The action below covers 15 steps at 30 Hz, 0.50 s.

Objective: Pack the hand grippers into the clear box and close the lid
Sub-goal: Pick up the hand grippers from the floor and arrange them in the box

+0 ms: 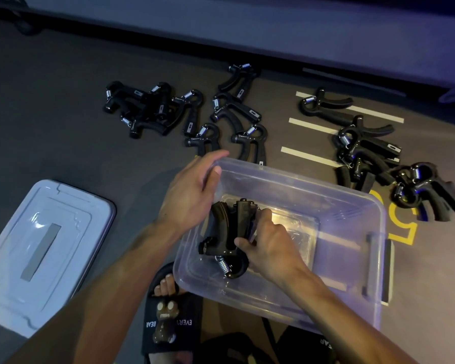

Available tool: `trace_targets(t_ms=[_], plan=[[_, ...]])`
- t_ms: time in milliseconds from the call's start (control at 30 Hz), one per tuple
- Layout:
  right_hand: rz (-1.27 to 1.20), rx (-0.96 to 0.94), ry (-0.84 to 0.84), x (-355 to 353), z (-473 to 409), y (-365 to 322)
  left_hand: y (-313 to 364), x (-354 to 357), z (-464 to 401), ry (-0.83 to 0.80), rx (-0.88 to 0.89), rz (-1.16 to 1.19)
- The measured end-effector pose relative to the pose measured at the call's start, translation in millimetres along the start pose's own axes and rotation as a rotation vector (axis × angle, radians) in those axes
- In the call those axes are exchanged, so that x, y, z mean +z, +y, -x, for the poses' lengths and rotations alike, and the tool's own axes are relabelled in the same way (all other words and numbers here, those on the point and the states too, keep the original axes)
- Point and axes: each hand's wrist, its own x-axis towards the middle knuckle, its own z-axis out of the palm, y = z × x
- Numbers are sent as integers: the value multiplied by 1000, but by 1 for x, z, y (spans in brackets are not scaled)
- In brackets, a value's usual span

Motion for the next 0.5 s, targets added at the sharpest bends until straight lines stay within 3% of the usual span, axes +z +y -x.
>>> trace_targets(t_ms=[267, 500], plan=[[95, -170, 43, 6, 14, -3, 0, 2, 4, 36, 22, -9], [164, -227, -17, 8, 18, 1, -5, 0, 14, 52, 35, -33]])
